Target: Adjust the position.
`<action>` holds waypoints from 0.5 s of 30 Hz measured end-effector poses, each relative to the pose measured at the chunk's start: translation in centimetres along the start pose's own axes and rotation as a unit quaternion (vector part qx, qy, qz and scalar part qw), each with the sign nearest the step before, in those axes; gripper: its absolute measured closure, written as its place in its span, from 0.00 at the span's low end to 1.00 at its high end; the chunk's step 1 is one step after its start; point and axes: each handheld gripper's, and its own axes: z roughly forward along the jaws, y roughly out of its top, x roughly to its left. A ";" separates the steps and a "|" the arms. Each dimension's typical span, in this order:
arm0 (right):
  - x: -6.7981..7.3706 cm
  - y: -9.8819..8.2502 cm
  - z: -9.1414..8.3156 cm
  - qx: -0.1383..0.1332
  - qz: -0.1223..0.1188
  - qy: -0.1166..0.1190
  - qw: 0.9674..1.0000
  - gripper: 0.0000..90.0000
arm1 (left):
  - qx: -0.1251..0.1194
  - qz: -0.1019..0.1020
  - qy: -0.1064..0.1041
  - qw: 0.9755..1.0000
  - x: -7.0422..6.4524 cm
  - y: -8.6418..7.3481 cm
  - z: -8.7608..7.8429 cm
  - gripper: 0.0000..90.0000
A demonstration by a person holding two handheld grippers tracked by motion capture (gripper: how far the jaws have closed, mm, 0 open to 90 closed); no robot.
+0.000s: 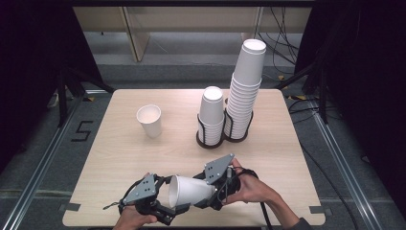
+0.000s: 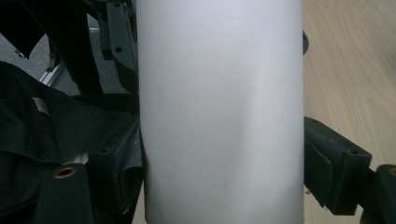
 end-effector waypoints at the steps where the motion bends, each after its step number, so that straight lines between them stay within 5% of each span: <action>1: 0.0 0.0 0.1 -0.002 0.000 0.002 1.000 0.26 | -0.007 -0.005 0.000 1.000 0.0 0.0 0.0 0.05; 11: -0.1 -0.3 0.4 -0.006 0.011 0.008 1.000 0.25 | -0.010 0.019 -0.010 1.000 0.1 0.3 -0.3 0.13; 15: 0.1 -0.1 0.3 0.025 0.017 -0.025 0.999 0.18 | 0.006 0.025 0.007 1.000 0.0 0.5 -0.6 0.14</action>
